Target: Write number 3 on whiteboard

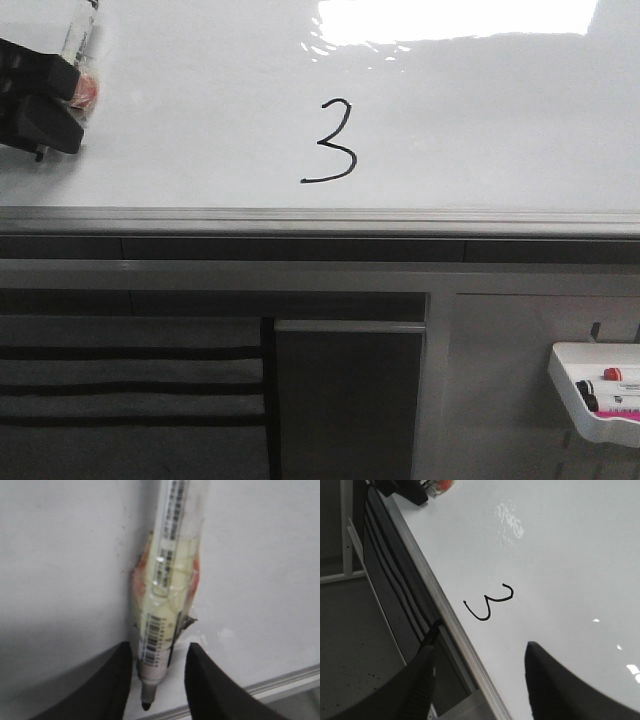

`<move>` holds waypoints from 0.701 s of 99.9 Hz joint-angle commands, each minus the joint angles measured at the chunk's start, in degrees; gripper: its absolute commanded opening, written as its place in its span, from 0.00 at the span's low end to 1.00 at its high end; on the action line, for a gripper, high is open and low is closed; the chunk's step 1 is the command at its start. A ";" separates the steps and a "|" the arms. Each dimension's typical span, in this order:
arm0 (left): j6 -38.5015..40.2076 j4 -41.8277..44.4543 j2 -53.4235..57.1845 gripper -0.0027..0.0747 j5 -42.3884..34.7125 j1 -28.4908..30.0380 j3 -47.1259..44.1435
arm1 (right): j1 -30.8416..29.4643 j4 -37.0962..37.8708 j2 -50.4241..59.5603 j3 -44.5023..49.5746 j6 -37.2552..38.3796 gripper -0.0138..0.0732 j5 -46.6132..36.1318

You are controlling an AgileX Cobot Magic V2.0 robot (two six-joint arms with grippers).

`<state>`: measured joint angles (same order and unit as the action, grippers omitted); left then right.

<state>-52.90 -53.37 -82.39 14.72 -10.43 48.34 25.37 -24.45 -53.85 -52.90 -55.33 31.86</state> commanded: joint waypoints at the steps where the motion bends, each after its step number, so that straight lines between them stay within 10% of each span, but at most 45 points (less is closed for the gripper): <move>1: 0.47 1.44 2.39 0.52 -0.46 0.37 1.36 | -1.05 -1.19 0.73 -1.85 3.78 0.57 -3.70; 31: 1.87 12.39 16.49 0.54 7.63 2.05 1.36 | -16.18 -0.89 3.55 -1.95 25.44 0.57 9.35; 70: 31.13 38.83 38.86 0.53 14.91 2.05 -2.78 | -35.82 6.91 12.62 1.28 38.71 0.44 17.53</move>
<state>-25.56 -15.50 -47.65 33.05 -8.64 46.55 -8.20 -17.68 -44.67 -51.72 -17.35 53.43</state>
